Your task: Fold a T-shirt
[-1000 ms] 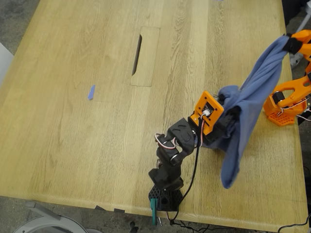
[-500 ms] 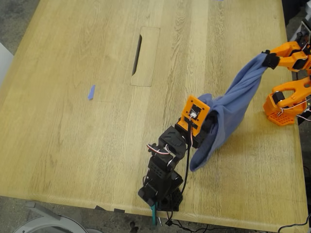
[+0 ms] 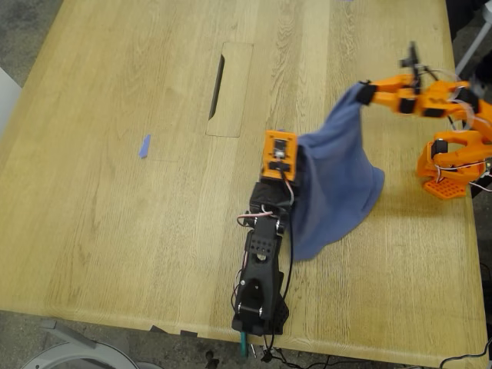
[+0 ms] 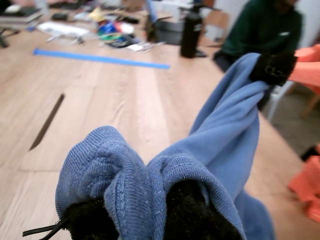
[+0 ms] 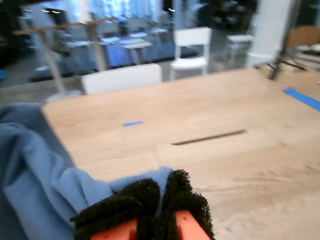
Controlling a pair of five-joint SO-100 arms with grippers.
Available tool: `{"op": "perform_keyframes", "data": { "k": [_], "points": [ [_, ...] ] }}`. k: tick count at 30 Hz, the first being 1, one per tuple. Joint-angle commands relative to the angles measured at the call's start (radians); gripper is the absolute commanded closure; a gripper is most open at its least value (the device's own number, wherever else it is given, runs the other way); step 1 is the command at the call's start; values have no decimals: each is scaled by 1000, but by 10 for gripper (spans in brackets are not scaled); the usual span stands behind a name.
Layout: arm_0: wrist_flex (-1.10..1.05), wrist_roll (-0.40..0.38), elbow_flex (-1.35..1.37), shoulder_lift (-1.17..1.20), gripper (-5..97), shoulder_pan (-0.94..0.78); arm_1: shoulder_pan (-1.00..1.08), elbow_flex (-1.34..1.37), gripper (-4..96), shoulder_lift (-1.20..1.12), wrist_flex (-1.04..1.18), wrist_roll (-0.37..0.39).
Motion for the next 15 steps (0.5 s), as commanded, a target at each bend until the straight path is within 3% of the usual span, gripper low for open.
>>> {"op": "perform_keyframes", "data": {
  "k": [1,6,15],
  "points": [
    [-227,-21,109,20,920,-118,86,109,912,-43,-201,6],
    [-491,-31,210,-146,920,-253,153,179,912,-301,-528,-2],
    [-954,-28,98,-693,920,-390,250,-83,912,-902,-888,-9]
  ]
}}
